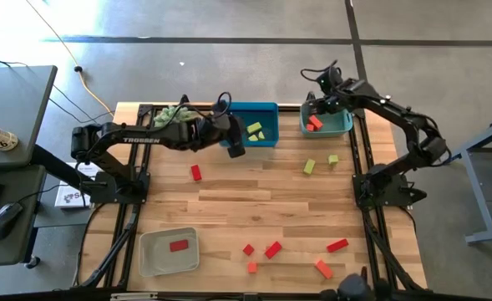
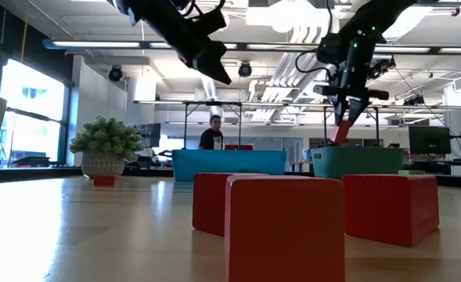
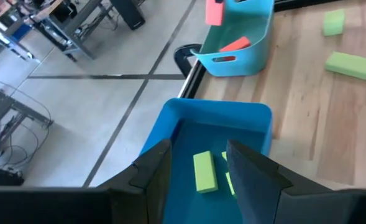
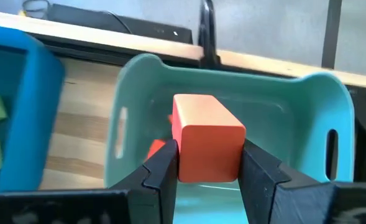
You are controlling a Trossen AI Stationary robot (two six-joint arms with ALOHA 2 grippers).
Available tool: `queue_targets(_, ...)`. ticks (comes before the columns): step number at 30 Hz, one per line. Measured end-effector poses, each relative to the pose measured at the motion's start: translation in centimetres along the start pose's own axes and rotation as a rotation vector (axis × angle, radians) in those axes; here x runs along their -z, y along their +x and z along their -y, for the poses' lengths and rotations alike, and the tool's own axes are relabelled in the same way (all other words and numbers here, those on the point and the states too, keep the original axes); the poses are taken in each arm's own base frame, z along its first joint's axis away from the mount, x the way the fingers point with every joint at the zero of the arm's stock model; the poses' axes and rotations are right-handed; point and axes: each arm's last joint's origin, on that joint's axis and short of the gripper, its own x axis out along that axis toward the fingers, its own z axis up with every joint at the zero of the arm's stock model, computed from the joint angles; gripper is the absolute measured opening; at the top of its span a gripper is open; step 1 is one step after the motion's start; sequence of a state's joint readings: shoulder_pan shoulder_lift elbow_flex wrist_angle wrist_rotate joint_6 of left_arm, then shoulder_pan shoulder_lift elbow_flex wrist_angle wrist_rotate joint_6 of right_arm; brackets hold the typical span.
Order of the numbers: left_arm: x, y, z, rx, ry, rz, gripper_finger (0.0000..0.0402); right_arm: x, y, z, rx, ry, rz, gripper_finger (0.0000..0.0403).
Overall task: Sort & place blocks by color
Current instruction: Put the orange block into the green bin
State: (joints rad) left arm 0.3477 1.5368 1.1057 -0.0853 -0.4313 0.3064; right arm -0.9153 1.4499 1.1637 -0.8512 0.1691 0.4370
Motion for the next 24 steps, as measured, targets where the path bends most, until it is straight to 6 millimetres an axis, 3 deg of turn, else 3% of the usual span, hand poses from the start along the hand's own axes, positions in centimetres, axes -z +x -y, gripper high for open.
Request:
queue_targets(12, 0.1, 0.1, -0.2, -0.005, 0.008, -0.006, 0.0142, -0.1, 4.3, 1.0, 0.098, 0.024, -0.168, 0.0115)
queue_targets(19, 0.1, 0.1, -0.2, -0.005, 0.008, -0.007, 0.0142, 0.0, 4.6, 1.2, 0.188, 0.004, -0.166, 0.0116)
queue_targets(24, 0.1, 0.1, -0.2, -0.004, 0.008, -0.006, 0.0143, 0.0, 4.6, 1.2, 0.188, -0.008, -0.166, 0.0150)
